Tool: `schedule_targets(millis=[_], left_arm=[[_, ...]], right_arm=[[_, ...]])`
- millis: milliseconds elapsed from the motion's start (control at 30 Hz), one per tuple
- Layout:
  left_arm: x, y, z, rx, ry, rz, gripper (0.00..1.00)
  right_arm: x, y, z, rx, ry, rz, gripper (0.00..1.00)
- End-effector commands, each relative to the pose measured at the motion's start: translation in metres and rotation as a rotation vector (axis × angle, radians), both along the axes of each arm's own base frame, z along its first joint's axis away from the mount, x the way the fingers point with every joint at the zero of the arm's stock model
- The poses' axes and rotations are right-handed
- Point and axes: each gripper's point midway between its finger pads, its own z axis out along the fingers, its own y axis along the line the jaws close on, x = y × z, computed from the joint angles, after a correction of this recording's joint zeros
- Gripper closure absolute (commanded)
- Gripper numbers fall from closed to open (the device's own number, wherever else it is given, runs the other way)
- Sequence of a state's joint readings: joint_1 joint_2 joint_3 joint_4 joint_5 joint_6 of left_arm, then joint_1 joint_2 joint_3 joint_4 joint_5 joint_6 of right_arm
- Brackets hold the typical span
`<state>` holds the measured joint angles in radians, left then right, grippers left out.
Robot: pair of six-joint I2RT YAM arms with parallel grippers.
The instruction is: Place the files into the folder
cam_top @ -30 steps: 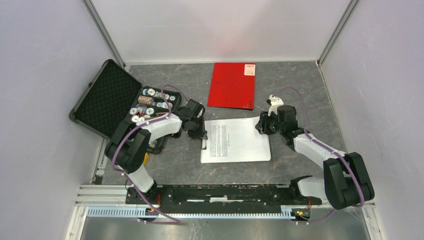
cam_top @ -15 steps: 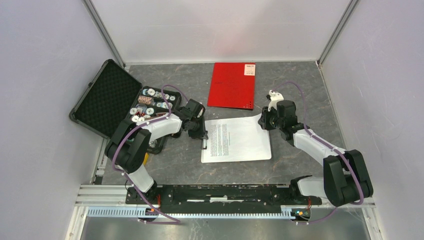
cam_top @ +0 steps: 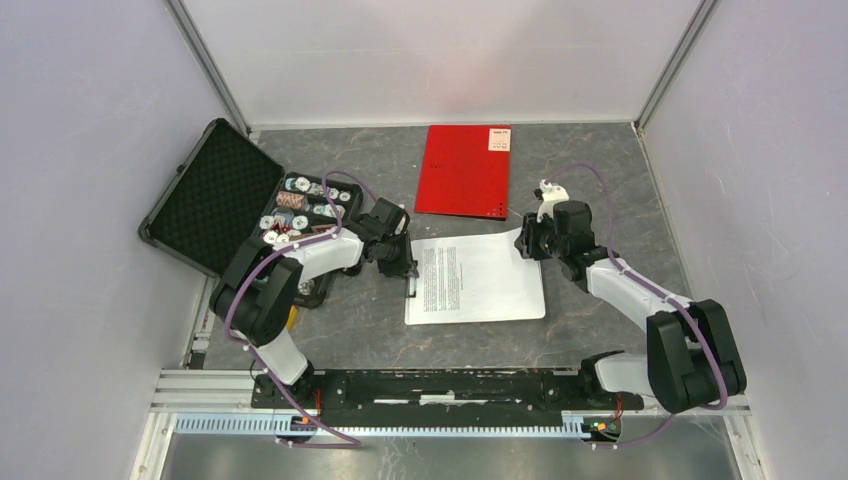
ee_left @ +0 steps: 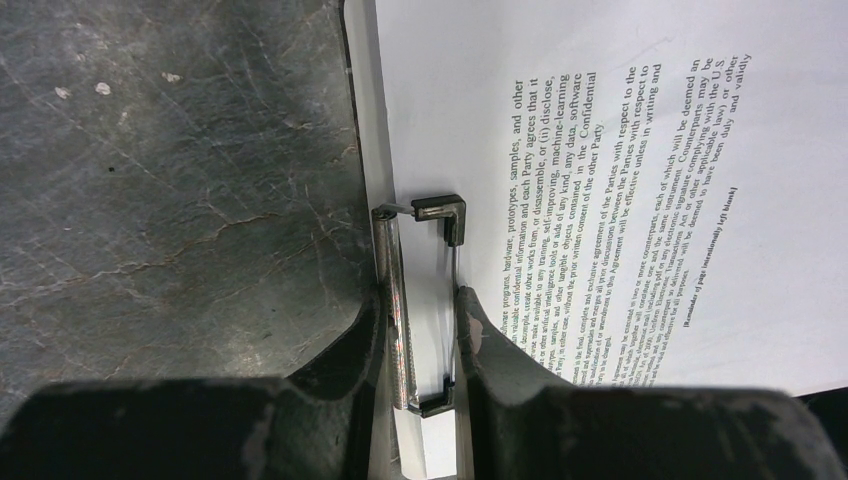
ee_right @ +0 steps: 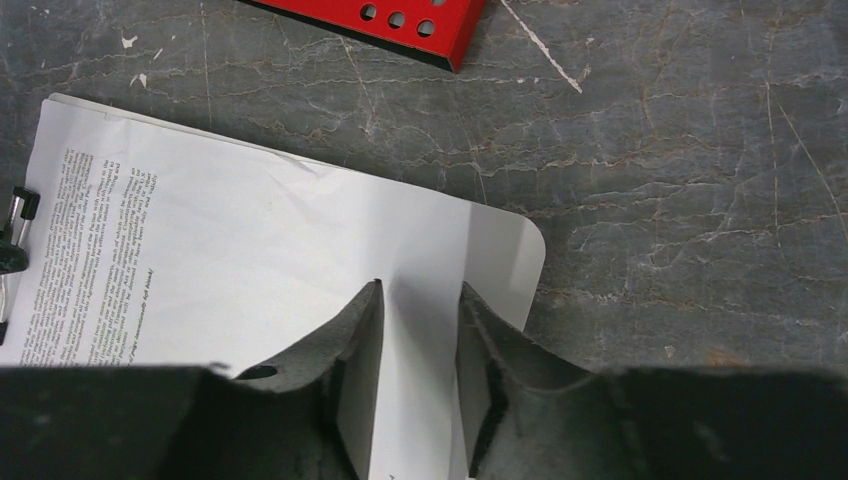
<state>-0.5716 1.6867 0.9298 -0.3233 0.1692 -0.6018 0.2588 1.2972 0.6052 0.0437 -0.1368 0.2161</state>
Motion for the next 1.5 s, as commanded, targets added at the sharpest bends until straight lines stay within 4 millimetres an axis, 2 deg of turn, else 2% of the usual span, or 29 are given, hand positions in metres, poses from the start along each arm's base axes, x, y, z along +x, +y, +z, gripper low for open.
schedule_targets(millis=[0, 100, 200, 267, 433, 567, 700, 867, 1233, 1467], left_arm=[[-0.017, 0.004, -0.031, 0.025, 0.084, 0.014, 0.98], [-0.017, 0.005, -0.031, 0.03, 0.086, 0.018, 0.98], [-0.017, 0.006, -0.03, 0.036, 0.084, 0.031, 0.98], [-0.016, 0.007, -0.03, 0.039, 0.084, 0.034, 0.98], [-0.017, 0.007, -0.032, 0.042, 0.094, 0.04, 0.98], [-0.018, 0.01, -0.031, 0.055, 0.091, 0.044, 0.98], [-0.017, 0.011, -0.027, 0.063, 0.083, 0.047, 0.98], [-0.016, 0.014, -0.025, 0.076, 0.081, 0.053, 0.98], [-0.017, 0.005, -0.021, 0.021, 0.089, 0.072, 0.98], [-0.02, 0.005, -0.022, 0.016, 0.098, 0.073, 0.98]], right_arm=[[0.007, -0.006, 0.013, -0.003, -0.044, -0.043, 0.53], [0.012, -0.012, 0.027, -0.027, -0.064, -0.07, 0.43], [0.009, -0.018, 0.041, -0.042, -0.071, -0.098, 0.28], [0.008, -0.022, 0.053, -0.044, -0.097, -0.111, 0.21], [0.003, -0.022, 0.068, -0.041, -0.127, -0.102, 0.13], [-0.006, -0.015, 0.064, -0.016, -0.119, -0.059, 0.14], [-0.014, -0.016, 0.056, -0.023, -0.101, -0.05, 0.21], [-0.026, -0.016, 0.031, -0.017, -0.051, -0.048, 0.34], [-0.049, -0.013, -0.016, 0.006, 0.015, -0.041, 0.4], [-0.052, -0.016, -0.033, -0.004, 0.028, -0.048, 0.4]])
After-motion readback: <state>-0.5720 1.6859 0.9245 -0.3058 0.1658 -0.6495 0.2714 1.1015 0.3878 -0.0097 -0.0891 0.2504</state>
